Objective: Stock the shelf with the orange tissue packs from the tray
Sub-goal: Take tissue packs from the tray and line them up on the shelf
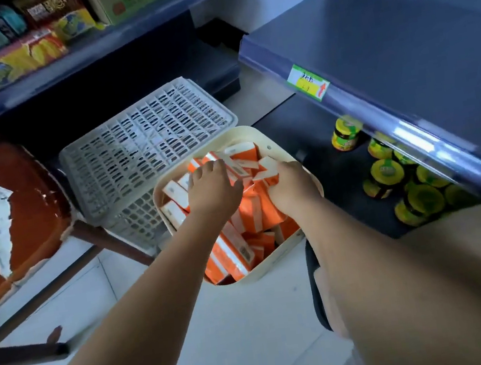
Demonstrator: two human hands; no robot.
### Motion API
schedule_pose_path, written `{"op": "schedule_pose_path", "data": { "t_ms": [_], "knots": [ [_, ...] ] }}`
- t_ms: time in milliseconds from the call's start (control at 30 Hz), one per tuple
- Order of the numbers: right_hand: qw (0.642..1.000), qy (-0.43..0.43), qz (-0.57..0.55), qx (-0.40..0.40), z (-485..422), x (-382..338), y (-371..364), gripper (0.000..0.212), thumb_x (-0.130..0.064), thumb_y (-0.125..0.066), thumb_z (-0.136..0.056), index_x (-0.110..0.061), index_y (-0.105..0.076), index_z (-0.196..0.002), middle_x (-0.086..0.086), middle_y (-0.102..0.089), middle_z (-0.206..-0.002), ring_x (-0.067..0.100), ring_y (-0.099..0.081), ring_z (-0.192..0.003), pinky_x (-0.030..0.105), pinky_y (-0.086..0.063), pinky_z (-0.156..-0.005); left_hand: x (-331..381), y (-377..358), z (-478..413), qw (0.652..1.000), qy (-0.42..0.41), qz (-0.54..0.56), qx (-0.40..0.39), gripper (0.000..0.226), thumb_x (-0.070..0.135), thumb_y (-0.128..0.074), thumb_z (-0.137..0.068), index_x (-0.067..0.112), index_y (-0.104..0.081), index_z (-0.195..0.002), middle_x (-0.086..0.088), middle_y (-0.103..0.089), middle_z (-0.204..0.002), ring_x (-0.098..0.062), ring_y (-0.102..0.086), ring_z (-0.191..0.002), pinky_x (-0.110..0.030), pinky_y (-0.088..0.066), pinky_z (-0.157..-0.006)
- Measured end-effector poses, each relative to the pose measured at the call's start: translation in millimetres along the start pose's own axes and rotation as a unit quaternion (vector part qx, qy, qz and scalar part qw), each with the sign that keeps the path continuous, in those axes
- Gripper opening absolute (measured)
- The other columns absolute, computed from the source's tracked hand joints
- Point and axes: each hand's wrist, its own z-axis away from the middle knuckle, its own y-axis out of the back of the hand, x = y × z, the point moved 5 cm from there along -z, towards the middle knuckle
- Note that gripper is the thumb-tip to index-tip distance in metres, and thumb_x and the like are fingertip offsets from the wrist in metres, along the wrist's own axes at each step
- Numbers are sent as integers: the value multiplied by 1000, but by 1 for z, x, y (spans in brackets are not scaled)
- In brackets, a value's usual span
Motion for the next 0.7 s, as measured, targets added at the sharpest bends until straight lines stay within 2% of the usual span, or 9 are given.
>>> {"op": "schedule_pose_path", "data": {
  "t_ms": [67,133,200,233,367,500,600,667,700],
  "knots": [
    [998,-22,-44,26,-9,5,-10,36,-37,-57,-94,-21,-64,-125,6,-64,-123,27,-67,-104,36,-54,-80,2,-12,-15,999,10,5,-38,64,26,-61,-92,18,-41,-152,-6,-45,-155,-37,-42,-139,-47,-38,-113],
    [998,-56,-36,13,-14,13,-19,43,-29,-61,-94,-15,-59,-135,10,-58,-137,32,-61,-123,38,-50,-97,0,-22,-25,998,11,8,-58,69,9,-58,-87,22,-41,-152,0,-39,-158,-37,-42,-138,-48,-42,-111],
    [996,-82,-26,-13,-17,25,-29,58,-25,-58,-96,-15,-45,-151,12,-47,-151,33,-51,-136,40,-43,-109,-2,-28,-32,999,-4,-18,-44,71,2,-56,-86,23,-42,-153,2,-34,-160,-37,-40,-138,-49,-41,-112],
    [996,-86,-23,-16,-19,30,-34,63,-22,-57,-96,-16,-39,-155,13,-45,-152,34,-50,-137,40,-43,-110,-2,-30,-36,999,-15,-29,-32,71,-1,-55,-87,23,-43,-153,1,-33,-161,-38,-40,-138,-49,-42,-111],
    [997,-70,12,25,-31,46,-43,55,-16,-59,-94,-13,-49,-148,14,-56,-138,33,-58,-125,39,-49,-103,-10,-34,-55,998,-56,-16,7,70,-1,-56,-81,20,-53,-147,-2,-39,-160,-44,-41,-130,-51,-44,-105],
    [995,-72,-37,67,-36,48,-43,27,-19,-62,-89,-13,-66,-115,8,-69,-113,30,-69,-106,36,-56,-88,-13,-28,-68,994,-82,-51,57,57,15,-64,-76,28,-66,-131,5,-61,-139,-37,-44,-123,-47,-39,-100],
    [987,-76,-107,92,-32,48,-37,23,-29,-66,-78,-19,-69,-98,-2,-70,-92,22,-68,-85,27,-52,-74,-8,-13,-73,995,-65,8,72,41,26,-68,-80,28,-69,-122,2,-68,-124,-34,-48,-125,-45,-40,-100],
    [974,-80,-195,89,-26,43,-28,20,-36,-69,-80,-22,-71,-95,-8,-65,-83,11,-57,-69,20,-42,-64,-6,1,-71,994,-23,79,71,25,38,-67,-86,23,-69,-106,-2,-72,-99,-31,-62,-102,-40,-46,-87],
    [965,-79,-234,85,-25,40,-24,18,-37,-69,-81,-23,-71,-92,-10,-63,-79,7,-53,-64,17,-38,-60,-5,8,-69,990,2,124,69,26,46,-66,-87,22,-67,-98,0,-71,-87,-28,-65,-89,-39,-49,-79]
  ]
}}
